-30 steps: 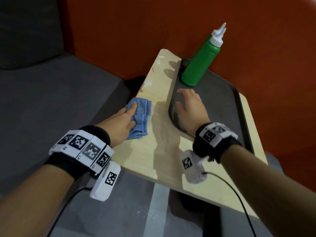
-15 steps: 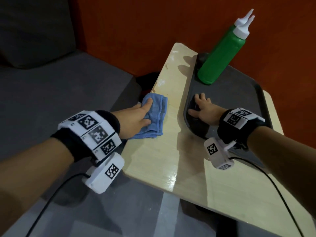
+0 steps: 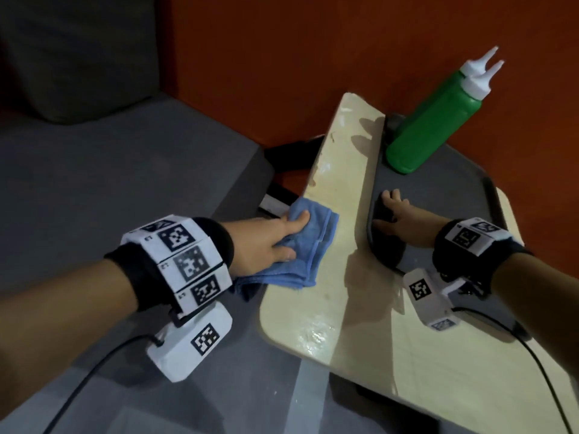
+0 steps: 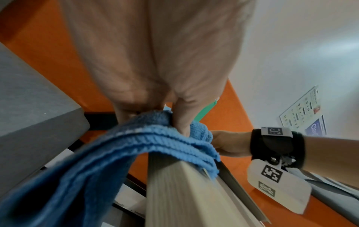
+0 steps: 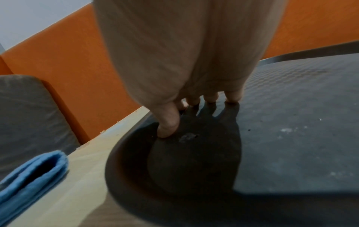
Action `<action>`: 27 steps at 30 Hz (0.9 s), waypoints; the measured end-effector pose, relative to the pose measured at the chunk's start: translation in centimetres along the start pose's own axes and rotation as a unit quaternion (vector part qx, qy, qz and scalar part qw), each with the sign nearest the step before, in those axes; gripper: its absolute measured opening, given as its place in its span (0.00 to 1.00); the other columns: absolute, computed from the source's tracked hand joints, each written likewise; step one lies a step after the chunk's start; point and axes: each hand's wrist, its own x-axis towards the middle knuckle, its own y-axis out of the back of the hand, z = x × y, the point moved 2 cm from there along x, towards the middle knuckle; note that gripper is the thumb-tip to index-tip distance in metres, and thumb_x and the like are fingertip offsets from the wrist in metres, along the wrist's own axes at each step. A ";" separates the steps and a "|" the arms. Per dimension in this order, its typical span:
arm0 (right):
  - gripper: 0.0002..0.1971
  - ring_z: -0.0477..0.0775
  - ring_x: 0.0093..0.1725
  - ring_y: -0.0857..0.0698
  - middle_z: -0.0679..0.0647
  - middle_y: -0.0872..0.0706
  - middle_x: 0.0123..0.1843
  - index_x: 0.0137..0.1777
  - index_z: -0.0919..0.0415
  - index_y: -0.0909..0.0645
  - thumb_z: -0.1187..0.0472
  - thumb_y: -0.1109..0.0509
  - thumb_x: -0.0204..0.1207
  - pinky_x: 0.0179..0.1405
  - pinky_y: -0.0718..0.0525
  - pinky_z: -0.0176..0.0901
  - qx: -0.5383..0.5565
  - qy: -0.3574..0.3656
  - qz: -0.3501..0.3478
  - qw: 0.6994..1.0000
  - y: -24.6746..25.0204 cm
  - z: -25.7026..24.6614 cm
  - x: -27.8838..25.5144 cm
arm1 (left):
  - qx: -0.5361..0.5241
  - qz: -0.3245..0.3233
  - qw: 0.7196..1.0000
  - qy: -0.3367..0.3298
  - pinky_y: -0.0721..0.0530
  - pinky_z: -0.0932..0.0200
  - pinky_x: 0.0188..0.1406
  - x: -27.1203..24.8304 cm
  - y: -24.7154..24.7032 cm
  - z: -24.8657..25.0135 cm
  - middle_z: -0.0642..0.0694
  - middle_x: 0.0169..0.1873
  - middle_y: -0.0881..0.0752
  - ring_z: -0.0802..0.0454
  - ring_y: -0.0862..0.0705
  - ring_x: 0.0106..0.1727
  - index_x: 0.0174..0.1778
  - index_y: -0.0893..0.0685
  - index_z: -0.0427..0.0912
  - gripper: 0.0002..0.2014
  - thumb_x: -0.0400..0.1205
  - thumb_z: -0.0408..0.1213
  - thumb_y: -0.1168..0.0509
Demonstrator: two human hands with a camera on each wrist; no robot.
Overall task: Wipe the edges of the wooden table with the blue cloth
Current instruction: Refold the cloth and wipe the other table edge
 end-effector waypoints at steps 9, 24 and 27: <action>0.36 0.63 0.84 0.45 0.60 0.54 0.86 0.84 0.63 0.52 0.57 0.36 0.82 0.78 0.38 0.52 0.067 -0.019 0.001 0.998 0.9 -0.4 0.4 | 0.008 0.007 1.000 -0.020 0.35 0.52 0.80 3.6 2.4 0.0 0.43 0.84 0.41 0.44 0.30 0.79 0.85 0.58 0.53 0.32 0.89 0.40 0.48; 0.34 0.56 0.86 0.62 0.53 0.65 0.87 0.85 0.59 0.60 0.70 0.51 0.82 0.83 0.57 0.66 0.186 -0.047 0.042 0.981 0.1 -1.4 2.6 | -0.077 0.063 0.988 -0.118 0.53 0.78 0.71 3.4 0.9 -1.3 0.59 0.83 0.64 0.71 0.54 0.79 0.84 0.61 0.59 0.31 0.89 0.41 0.52; 0.35 0.56 0.86 0.62 0.53 0.65 0.87 0.85 0.59 0.60 0.72 0.50 0.80 0.83 0.54 0.65 0.195 -0.054 0.030 0.979 0.4 -1.5 2.6 | -0.060 0.060 0.990 -0.112 0.53 0.76 0.73 4.2 1.2 -1.2 0.55 0.84 0.67 0.59 0.51 0.85 0.84 0.62 0.55 0.31 0.89 0.40 0.52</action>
